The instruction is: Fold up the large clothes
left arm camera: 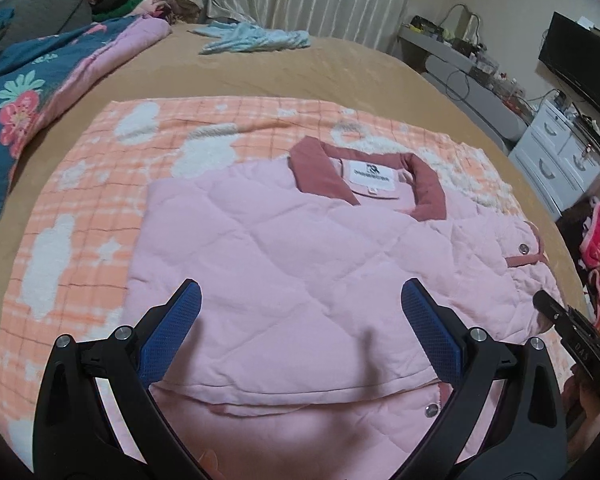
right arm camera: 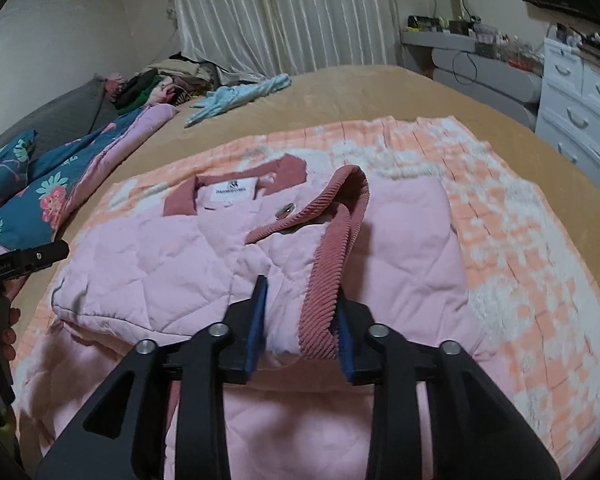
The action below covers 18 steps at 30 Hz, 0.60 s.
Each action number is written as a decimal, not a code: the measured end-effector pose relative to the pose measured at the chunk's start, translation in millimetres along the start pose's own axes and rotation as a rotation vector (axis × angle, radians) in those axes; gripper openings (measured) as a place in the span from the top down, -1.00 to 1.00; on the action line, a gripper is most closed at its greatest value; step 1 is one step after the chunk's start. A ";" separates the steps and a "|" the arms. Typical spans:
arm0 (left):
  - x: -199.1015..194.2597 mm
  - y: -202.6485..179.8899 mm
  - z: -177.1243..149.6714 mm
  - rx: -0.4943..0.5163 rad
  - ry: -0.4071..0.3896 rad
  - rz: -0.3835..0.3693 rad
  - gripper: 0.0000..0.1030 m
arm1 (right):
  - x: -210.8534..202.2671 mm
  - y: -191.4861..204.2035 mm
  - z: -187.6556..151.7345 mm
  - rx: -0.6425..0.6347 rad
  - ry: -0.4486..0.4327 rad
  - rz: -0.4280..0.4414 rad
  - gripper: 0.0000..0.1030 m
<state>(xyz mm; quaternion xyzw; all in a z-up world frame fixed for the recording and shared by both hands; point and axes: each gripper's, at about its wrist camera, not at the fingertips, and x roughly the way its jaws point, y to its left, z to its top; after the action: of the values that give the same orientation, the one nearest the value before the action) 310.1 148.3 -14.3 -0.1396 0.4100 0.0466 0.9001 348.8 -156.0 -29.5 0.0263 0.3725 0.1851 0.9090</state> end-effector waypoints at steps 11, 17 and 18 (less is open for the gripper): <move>33.8 -13.3 -11.8 0.053 0.103 0.033 -0.82 | -16.3 8.9 9.6 -0.055 -0.047 -0.066 -0.61; 58.8 8.8 -28.3 0.063 0.147 0.055 -0.84 | 5.0 50.6 21.6 -0.192 0.009 -0.020 -0.75; 60.3 11.3 -29.6 0.059 0.151 0.048 -0.84 | 11.8 58.3 22.7 -0.213 0.024 -0.017 -0.76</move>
<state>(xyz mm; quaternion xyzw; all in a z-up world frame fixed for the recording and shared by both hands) 326.1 148.7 -80.5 -0.1062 0.4812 0.0455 0.8689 353.6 -95.4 -10.2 -0.0759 0.3620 0.2161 0.9036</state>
